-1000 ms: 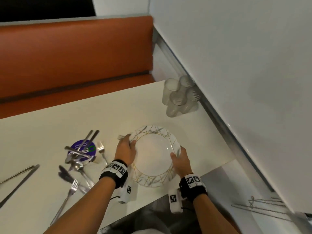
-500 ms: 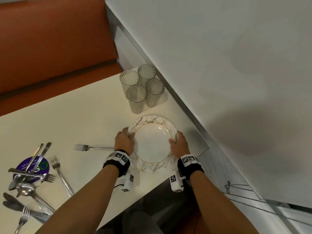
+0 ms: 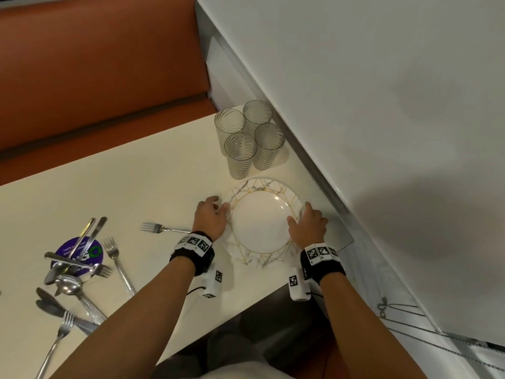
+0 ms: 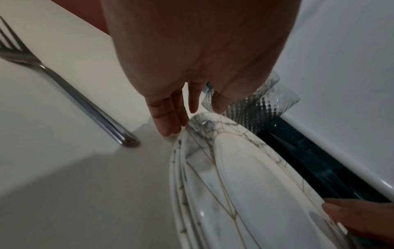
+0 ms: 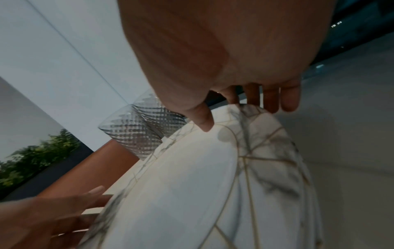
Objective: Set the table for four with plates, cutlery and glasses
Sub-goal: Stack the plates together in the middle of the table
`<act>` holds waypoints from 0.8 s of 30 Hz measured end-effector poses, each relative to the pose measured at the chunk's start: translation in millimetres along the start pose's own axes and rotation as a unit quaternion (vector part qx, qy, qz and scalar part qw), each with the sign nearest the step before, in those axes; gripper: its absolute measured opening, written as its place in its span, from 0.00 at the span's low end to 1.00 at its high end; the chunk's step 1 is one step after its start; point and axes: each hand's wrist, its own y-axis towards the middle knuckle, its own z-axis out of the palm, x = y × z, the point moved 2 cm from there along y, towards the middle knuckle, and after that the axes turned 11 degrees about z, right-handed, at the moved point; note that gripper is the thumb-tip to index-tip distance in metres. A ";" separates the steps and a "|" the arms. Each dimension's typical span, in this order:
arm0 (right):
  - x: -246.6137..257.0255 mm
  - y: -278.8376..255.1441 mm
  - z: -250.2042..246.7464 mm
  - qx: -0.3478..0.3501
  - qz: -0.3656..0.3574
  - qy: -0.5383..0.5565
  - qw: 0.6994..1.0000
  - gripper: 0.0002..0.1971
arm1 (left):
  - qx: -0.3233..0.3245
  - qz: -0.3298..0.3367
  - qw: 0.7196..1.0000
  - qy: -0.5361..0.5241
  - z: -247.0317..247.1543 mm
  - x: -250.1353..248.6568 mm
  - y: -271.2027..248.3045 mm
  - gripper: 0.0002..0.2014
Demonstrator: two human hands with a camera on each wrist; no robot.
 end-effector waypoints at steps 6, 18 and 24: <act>17.2 -53.2 8.6 -0.109 -0.045 0.094 0.989 0.30 | -0.042 0.056 0.997 -0.015 -56.3 32.1 -48.9 0.11; 102.1 -207.5 154.8 0.045 -0.279 0.068 0.957 0.22 | -0.099 -0.017 0.993 -0.059 -169.0 150.2 -164.8 0.10; 161.4 -295.4 221.5 0.140 -0.365 0.004 0.921 0.16 | -0.130 -0.052 0.989 -0.041 -237.7 220.5 -215.0 0.05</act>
